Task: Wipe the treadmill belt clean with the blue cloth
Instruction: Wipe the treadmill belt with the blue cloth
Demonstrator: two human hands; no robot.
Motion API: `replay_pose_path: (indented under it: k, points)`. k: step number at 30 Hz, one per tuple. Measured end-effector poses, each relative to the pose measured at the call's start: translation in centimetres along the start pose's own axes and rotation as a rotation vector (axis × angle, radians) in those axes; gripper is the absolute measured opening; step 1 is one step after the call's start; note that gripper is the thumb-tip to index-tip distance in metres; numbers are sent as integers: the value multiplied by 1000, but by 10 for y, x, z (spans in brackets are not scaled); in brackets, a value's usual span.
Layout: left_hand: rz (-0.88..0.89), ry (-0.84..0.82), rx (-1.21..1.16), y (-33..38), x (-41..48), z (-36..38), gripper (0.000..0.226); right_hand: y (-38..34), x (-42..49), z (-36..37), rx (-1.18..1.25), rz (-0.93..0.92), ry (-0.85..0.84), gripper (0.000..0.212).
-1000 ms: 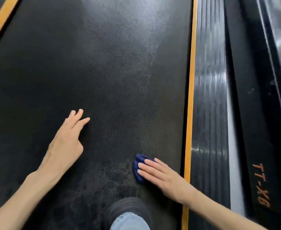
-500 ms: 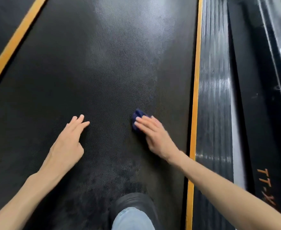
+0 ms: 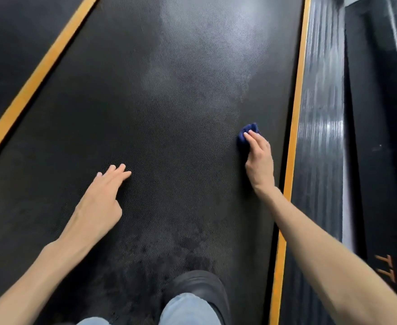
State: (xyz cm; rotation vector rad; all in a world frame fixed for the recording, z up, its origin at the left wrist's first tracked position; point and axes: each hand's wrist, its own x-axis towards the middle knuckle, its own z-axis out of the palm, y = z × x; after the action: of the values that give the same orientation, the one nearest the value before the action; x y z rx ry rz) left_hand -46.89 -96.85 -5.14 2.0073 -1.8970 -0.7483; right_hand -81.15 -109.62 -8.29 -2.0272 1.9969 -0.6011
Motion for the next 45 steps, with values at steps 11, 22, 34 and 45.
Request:
replay_pose_path:
  k: [11,22,34,45]
  points:
    - [-98,56,18,-14,10,-2,73,-156,-184,46,163,-698,-624,44]
    - [-221,117,-30,-38,-22,-24,76,-103,20,48,39,-129,-128,46]
    - [-535,224,-33,-96,-93,-68,80,-272,-178,112,137,-1342,-774,48]
    - [-699,198,-44,-91,-149,-71,71,-313,-43,129,111,-449,-318,65]
